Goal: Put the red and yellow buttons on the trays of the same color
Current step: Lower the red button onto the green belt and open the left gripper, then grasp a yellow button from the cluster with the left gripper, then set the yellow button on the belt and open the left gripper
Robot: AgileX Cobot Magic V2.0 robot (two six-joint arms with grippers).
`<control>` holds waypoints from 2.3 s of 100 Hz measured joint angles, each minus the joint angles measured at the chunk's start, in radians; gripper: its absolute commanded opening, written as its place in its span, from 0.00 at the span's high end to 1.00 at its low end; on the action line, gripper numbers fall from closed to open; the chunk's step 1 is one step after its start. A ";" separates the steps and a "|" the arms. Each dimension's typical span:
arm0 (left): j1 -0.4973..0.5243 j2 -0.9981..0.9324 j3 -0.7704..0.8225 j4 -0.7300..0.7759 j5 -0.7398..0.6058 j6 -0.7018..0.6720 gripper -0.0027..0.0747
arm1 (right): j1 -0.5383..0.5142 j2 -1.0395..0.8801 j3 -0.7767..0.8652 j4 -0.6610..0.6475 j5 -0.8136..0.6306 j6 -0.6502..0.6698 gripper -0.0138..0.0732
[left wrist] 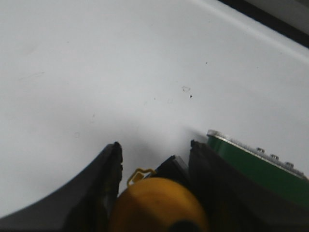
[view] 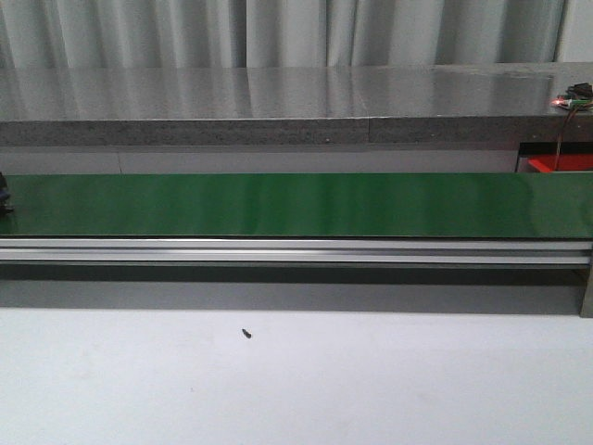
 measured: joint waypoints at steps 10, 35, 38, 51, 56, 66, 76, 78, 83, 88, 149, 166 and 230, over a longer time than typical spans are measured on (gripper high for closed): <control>-0.002 -0.035 0.000 0.067 0.046 0.000 0.63 | 0.000 0.000 0.000 0.000 0.000 0.000 0.92; -0.066 -0.078 0.000 0.192 0.106 0.016 0.63 | 0.000 0.000 0.000 0.000 0.002 0.000 0.92; -0.076 -0.078 0.000 0.202 0.111 0.017 0.63 | 0.000 0.000 0.000 0.000 0.002 0.000 0.92; -0.123 -0.078 0.000 0.236 0.122 0.018 0.63 | 0.000 0.000 0.000 0.000 0.002 0.000 0.92; -0.136 -0.078 0.000 0.238 0.123 0.019 0.63 | 0.000 0.000 0.000 0.000 0.002 0.000 0.92; -0.156 -0.078 0.000 0.242 0.130 0.019 0.63 | 0.000 0.000 0.000 0.000 0.002 0.000 0.92; -0.172 -0.078 0.000 0.244 0.135 0.019 0.63 | 0.000 0.000 0.000 0.000 0.002 0.000 0.92; -0.175 -0.078 0.000 0.244 0.137 0.019 0.63 | 0.000 0.000 0.000 0.000 0.002 0.000 0.92; -0.181 -0.078 0.000 0.241 0.139 0.019 0.63 | 0.000 0.000 0.000 0.000 0.002 0.000 0.92; -0.183 -0.078 0.000 0.239 0.139 0.019 0.63 | 0.000 0.000 0.000 0.000 0.002 0.000 0.92; -0.193 -0.052 0.000 0.213 0.136 0.022 0.62 | 0.000 0.000 0.000 0.000 0.002 0.001 0.92; -0.193 -0.052 0.000 0.200 0.136 0.027 0.62 | 0.000 0.000 0.000 0.000 0.002 0.001 0.92; -0.193 -0.052 0.000 0.180 0.140 0.066 0.48 | 0.000 0.000 0.000 0.000 0.002 0.001 0.92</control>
